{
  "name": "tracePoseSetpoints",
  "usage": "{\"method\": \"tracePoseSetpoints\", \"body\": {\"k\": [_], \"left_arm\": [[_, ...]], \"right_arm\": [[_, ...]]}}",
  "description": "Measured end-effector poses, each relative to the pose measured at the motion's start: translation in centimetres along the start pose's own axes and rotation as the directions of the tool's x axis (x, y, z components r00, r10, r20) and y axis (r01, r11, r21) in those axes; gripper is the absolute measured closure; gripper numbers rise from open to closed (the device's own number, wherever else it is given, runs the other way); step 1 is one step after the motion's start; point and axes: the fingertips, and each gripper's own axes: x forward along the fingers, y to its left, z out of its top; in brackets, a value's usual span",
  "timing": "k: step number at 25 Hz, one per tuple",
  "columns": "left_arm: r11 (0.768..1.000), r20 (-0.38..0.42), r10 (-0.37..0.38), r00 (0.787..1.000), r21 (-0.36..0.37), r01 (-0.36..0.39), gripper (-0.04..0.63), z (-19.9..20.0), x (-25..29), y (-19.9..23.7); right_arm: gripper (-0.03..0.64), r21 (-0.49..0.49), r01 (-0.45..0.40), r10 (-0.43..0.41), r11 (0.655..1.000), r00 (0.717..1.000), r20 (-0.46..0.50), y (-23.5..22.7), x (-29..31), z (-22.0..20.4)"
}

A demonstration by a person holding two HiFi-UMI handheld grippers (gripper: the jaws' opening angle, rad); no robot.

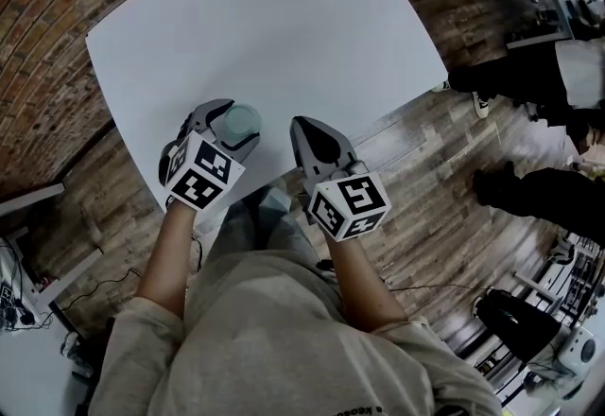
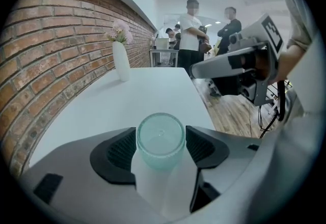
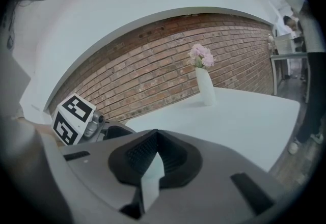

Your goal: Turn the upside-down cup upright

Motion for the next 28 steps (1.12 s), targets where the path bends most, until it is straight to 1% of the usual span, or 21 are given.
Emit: {"method": "tracePoseSetpoints", "body": {"k": [4, 7, 10, 12, 14, 15, 16, 17, 18, 20, 22, 23, 26, 28], "left_arm": [[1.000, 0.000, -0.010, 1.000, 0.003, 0.010, 0.271, 0.1, -0.1, 0.0], [1.000, 0.021, -0.006, 1.000, -0.007, 0.007, 0.265, 0.6, -0.6, 0.1], [0.999, 0.086, 0.010, 0.996, -0.045, -0.006, 0.265, 2.0, -2.3, 0.5], [0.997, 0.149, 0.038, 0.988, -0.077, -0.027, 0.265, 3.3, -4.0, 0.9], [0.993, 0.214, 0.074, 0.974, -0.108, -0.052, 0.269, 4.6, -5.7, 1.0], [0.990, 0.241, 0.099, 0.966, -0.118, -0.072, 0.285, 5.2, -6.4, 1.0], [0.987, 0.264, 0.127, 0.956, -0.126, -0.096, 0.328, 5.7, -7.0, 1.0], [0.984, 0.283, 0.153, 0.947, -0.134, -0.118, 0.386, 6.0, -7.6, 1.0], [0.980, 0.301, 0.173, 0.938, -0.146, -0.133, 0.416, 6.1, -8.2, 0.9], [0.973, 0.340, 0.202, 0.918, -0.180, -0.147, 0.453, 6.3, -9.2, 0.7], [0.963, 0.374, 0.238, 0.896, -0.212, -0.167, 0.532, 6.5, -10.4, 0.6], [0.959, 0.387, 0.254, 0.886, -0.223, -0.177, 0.557, 6.6, -11.0, 0.4], [0.948, 0.423, 0.289, 0.859, -0.252, -0.195, 0.578, 7.3, -13.3, -0.9], [0.937, 0.439, 0.321, 0.839, -0.277, -0.213, 0.584, 7.7, -15.0, -2.0]], "right_arm": [[0.609, 0.000, 0.001, -0.001, 1.000, 1.000, 0.001, 0.0, 0.1, 0.1], [0.609, 0.000, 0.001, -0.001, 1.000, 1.000, 0.001, 0.1, 0.1, 0.1], [0.609, -0.008, -0.005, 0.005, 1.000, 1.000, 0.010, 0.5, 0.1, 0.5], [0.609, -0.018, -0.014, 0.015, 1.000, 1.000, 0.021, 1.0, 0.1, 1.2], [0.609, -0.029, -0.026, 0.027, 0.999, 0.999, 0.036, 1.6, 0.1, 1.9], [0.609, -0.037, -0.034, 0.036, 0.999, 0.998, 0.045, 2.0, 0.1, 2.4], [0.609, -0.045, -0.045, 0.047, 0.998, 0.997, 0.054, 2.5, 0.2, 2.8], [0.609, -0.054, -0.055, 0.059, 0.997, 0.996, 0.061, 3.0, 0.2, 3.2], [0.609, -0.064, -0.066, 0.070, 0.996, 0.995, 0.066, 3.6, 0.1, 3.6], [0.611, -0.090, -0.086, 0.093, 0.992, 0.993, 0.073, 5.0, 0.1, 4.2], [0.609, -0.123, -0.102, 0.113, 0.987, 0.990, 0.081, 6.3, -0.2, 5.0], [0.609, -0.140, -0.108, 0.121, 0.984, 0.989, 0.086, 7.0, -0.4, 5.3], [0.609, -0.182, -0.125, 0.145, 0.975, 0.984, 0.100, 9.2, -1.9, 6.1], [0.609, -0.211, -0.140, 0.165, 0.967, 0.980, 0.107, 10.7, -3.2, 6.6]]}}
